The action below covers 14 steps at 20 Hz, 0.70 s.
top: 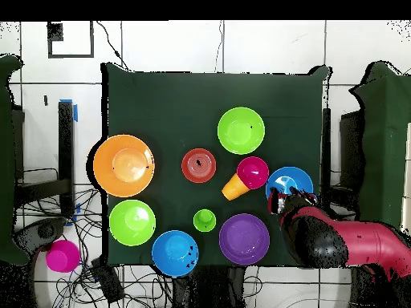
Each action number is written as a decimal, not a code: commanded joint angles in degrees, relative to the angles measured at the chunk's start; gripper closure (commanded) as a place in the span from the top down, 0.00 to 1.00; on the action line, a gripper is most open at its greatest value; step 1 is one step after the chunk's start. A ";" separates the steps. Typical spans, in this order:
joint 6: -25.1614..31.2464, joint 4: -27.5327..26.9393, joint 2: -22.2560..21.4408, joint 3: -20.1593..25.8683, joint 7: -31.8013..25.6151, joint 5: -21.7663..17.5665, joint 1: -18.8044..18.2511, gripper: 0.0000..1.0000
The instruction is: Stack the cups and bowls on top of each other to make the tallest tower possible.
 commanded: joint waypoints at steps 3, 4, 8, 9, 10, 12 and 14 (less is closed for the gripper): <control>6.62 3.53 -2.21 6.55 -6.69 3.91 2.62 1.00; 7.13 3.12 -2.54 5.97 -6.11 4.17 2.81 1.00; 10.79 2.81 -5.86 7.50 -7.38 7.80 2.79 1.00; 11.27 2.38 -6.23 8.12 -8.03 8.16 2.90 1.00; 11.75 1.67 -6.25 7.87 -8.22 7.86 3.39 1.00; 13.16 0.38 -5.14 6.39 -8.29 6.36 4.69 1.00; 13.49 -0.13 -4.29 5.43 -8.09 5.19 5.11 1.00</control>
